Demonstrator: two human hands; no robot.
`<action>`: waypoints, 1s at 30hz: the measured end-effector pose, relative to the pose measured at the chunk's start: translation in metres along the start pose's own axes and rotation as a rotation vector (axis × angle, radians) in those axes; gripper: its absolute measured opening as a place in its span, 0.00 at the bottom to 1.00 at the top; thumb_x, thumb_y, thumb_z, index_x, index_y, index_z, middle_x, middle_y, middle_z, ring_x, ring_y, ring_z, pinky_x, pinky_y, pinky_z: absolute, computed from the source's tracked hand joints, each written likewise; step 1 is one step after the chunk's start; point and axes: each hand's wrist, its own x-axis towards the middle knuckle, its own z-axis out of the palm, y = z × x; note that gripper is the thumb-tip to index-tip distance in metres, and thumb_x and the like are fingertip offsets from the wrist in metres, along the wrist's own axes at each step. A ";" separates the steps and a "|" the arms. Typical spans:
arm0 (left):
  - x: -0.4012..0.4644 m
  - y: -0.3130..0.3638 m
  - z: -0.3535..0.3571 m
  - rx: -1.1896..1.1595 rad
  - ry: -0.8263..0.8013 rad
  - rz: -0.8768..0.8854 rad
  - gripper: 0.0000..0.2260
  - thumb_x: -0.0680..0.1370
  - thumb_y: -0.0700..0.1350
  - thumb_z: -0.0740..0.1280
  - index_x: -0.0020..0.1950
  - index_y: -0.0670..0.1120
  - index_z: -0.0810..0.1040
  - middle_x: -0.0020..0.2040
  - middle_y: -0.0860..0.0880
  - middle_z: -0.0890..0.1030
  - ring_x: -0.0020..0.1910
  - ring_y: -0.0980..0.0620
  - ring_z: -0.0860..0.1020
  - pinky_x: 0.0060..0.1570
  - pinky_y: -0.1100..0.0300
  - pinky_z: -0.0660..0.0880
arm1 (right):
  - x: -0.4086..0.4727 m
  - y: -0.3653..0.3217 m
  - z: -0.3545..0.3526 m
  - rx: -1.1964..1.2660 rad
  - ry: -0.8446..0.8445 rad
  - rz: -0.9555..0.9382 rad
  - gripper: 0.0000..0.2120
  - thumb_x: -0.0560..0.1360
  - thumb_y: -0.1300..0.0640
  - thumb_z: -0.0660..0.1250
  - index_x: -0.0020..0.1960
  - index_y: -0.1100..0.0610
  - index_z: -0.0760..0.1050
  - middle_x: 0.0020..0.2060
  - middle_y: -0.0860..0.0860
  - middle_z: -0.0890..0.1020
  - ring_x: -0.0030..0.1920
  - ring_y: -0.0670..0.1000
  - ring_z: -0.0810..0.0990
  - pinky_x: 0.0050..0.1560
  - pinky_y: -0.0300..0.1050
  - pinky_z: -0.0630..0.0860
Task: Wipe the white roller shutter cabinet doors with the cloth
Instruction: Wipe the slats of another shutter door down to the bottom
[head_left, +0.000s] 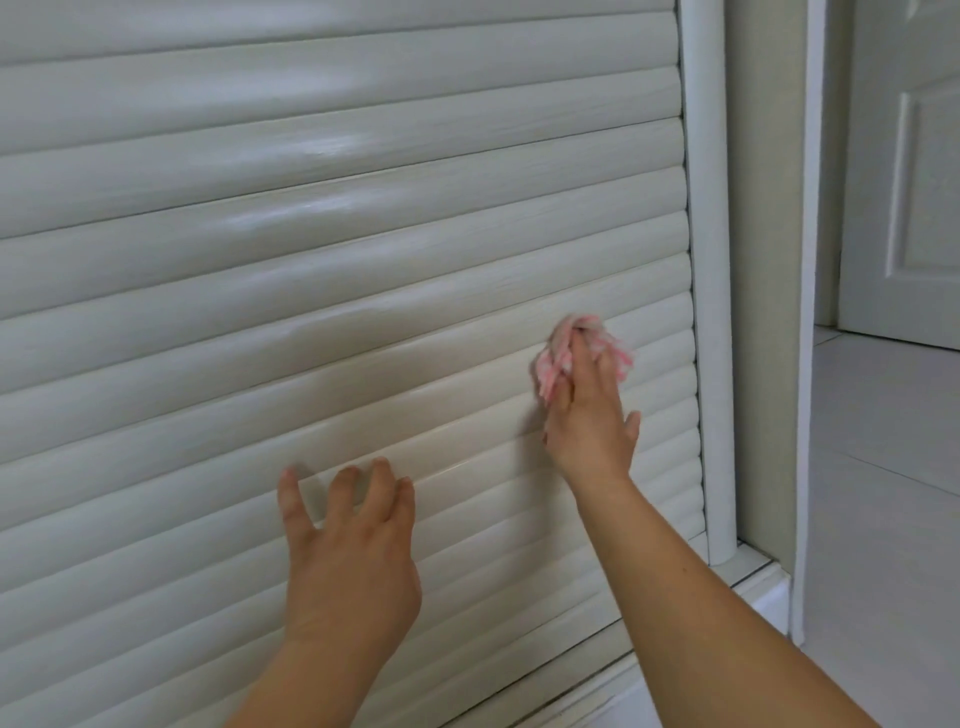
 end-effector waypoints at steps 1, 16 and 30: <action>0.002 0.001 -0.003 -0.004 -0.001 0.001 0.26 0.51 0.38 0.76 0.49 0.41 0.82 0.52 0.41 0.79 0.50 0.38 0.77 0.63 0.32 0.51 | 0.001 -0.005 -0.001 0.063 0.008 0.045 0.24 0.82 0.52 0.50 0.76 0.39 0.50 0.75 0.44 0.53 0.74 0.48 0.56 0.69 0.62 0.48; 0.043 0.011 -0.026 0.097 -0.166 0.019 0.32 0.68 0.43 0.66 0.73 0.48 0.64 0.76 0.40 0.56 0.74 0.38 0.54 0.64 0.29 0.40 | 0.001 -0.027 -0.011 -0.501 -0.163 -0.485 0.25 0.82 0.50 0.48 0.76 0.38 0.45 0.77 0.45 0.42 0.75 0.45 0.37 0.70 0.63 0.35; 0.039 0.008 -0.015 0.032 -0.017 0.029 0.29 0.59 0.39 0.69 0.62 0.41 0.77 0.68 0.38 0.70 0.68 0.37 0.67 0.65 0.31 0.46 | 0.040 0.004 -0.027 -0.065 0.015 0.004 0.23 0.82 0.50 0.48 0.75 0.35 0.48 0.76 0.43 0.52 0.74 0.49 0.57 0.71 0.63 0.50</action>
